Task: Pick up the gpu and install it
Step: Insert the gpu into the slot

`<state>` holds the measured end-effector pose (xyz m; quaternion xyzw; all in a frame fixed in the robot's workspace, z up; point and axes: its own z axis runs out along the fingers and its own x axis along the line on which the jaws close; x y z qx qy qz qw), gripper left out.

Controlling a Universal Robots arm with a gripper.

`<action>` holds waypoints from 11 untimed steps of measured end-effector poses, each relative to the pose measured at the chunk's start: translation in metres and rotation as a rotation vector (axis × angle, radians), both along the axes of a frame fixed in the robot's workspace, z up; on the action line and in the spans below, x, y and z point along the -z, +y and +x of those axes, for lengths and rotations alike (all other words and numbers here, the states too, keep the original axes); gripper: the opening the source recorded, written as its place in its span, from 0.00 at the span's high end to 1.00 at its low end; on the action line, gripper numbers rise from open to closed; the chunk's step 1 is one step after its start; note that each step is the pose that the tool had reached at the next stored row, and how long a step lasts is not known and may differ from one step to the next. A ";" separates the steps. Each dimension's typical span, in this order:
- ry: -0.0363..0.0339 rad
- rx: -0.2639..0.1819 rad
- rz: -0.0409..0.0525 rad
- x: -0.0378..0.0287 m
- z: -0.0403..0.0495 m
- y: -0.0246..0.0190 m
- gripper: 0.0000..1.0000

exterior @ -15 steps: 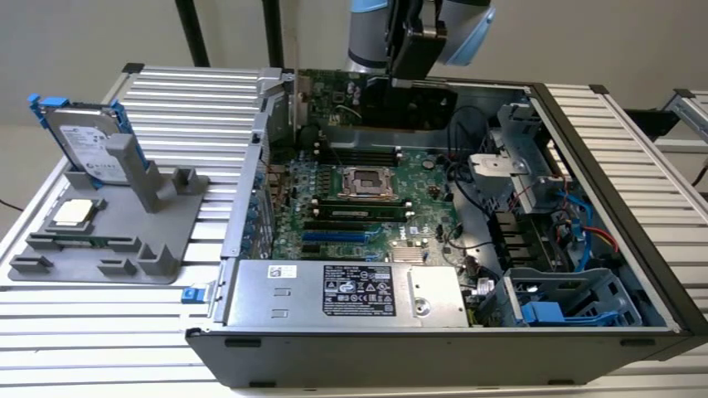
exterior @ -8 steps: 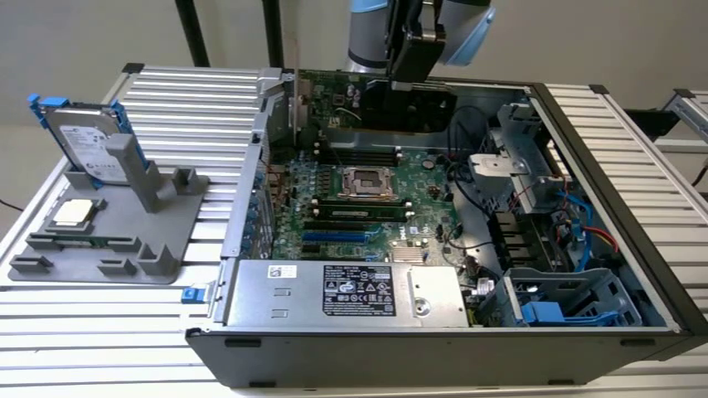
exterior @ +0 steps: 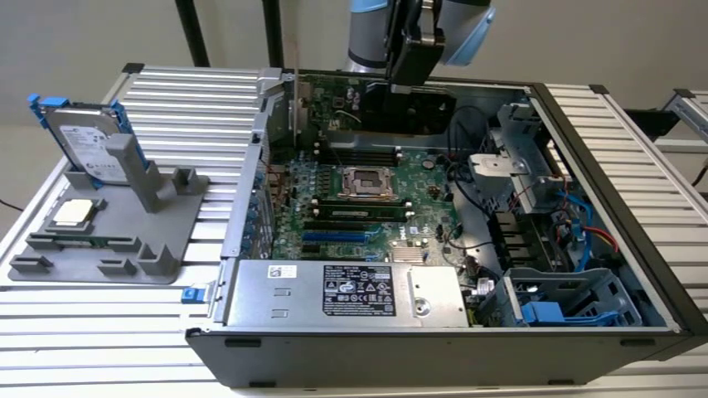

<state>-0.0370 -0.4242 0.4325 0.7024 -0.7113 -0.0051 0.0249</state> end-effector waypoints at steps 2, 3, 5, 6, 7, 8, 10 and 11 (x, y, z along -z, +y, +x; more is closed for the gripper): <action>0.0000 0.000 0.0000 0.0002 0.0000 0.0000 1.00; -0.0001 0.000 0.0002 0.0006 0.0000 0.0000 1.00; 0.0000 0.000 -0.0004 0.0011 0.0000 0.0000 1.00; 0.0000 0.000 -0.0004 0.0016 0.0000 0.0000 1.00; 0.0000 0.000 -0.0004 0.0020 0.0000 0.0000 1.00; 0.0000 0.000 -0.0004 0.0026 0.0000 0.0000 1.00; 0.0000 0.000 -0.0007 0.0035 0.0000 0.0000 1.00; 0.0000 0.000 -0.0008 0.0040 0.0000 0.0000 1.00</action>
